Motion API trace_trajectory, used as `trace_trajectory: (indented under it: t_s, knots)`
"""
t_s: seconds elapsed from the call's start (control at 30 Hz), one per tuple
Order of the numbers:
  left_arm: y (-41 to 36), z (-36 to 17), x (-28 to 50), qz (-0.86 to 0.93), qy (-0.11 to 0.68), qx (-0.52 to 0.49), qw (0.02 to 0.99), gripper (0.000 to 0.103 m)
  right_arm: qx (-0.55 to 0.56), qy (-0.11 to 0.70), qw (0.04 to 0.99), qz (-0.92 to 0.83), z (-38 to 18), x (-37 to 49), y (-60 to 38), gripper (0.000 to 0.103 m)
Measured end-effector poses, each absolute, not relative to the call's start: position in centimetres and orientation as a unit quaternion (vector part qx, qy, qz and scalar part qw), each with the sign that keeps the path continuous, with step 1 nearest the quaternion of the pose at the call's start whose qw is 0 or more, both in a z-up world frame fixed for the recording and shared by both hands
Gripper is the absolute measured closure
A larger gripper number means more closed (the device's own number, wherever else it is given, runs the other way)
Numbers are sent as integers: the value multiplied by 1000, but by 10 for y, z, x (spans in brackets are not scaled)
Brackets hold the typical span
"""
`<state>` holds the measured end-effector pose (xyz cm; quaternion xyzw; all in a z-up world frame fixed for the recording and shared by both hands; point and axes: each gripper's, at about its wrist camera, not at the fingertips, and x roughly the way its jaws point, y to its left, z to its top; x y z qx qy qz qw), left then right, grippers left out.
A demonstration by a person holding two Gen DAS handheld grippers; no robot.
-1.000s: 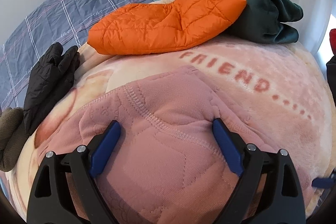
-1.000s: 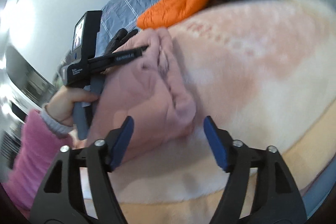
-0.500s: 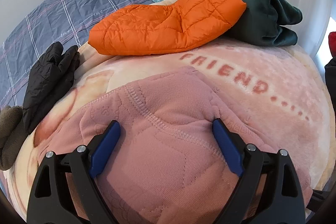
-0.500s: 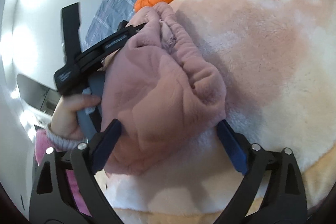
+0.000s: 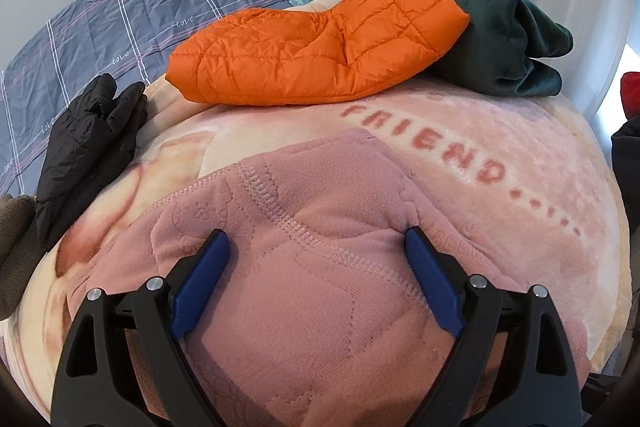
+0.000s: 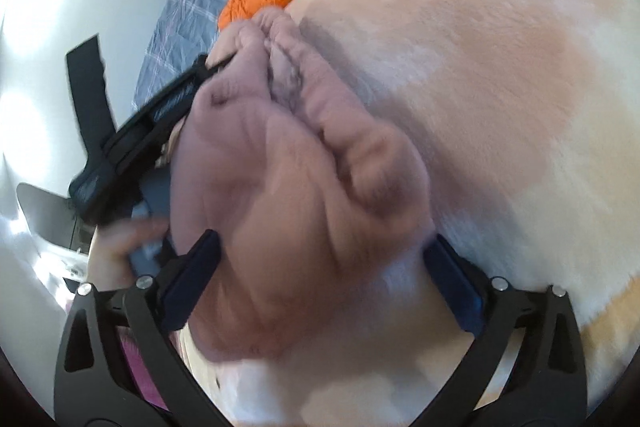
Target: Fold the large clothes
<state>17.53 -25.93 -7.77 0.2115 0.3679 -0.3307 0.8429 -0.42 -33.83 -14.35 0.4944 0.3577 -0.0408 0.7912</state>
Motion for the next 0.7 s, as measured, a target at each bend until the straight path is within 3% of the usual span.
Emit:
trace_trajectory:
  t_s: [0.2,0.4,0.7]
  knots:
    - [-254,-76,179,-339,372,193,842,13,472,329,816,-61,-143,0,-336,2]
    - [-255,-74,174,-339,362,197,846,13,456,334,823,-63,-141,-6,-336,10]
    - [-245,-64,172,-349,359,181,846,12,450,330,828,-56,-143,-13,-332,11]
